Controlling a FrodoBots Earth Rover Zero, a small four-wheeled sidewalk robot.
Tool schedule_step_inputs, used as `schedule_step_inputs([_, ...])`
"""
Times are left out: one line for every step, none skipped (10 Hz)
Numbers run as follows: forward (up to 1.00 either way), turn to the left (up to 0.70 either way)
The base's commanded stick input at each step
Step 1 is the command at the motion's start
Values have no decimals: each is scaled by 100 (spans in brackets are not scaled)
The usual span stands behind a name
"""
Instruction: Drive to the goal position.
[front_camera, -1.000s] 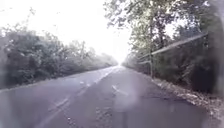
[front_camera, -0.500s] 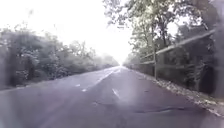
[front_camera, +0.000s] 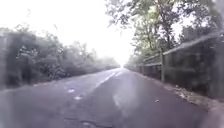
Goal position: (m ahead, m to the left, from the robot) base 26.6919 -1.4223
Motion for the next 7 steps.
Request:
schedule_step_inputs([100,0])
schedule_step_inputs([100,0])
schedule_step_inputs([100,0])
schedule_step_inputs([100,0])
schedule_step_inputs([100,0])
schedule_step_inputs([100,0])
schedule_step_inputs([100,0])
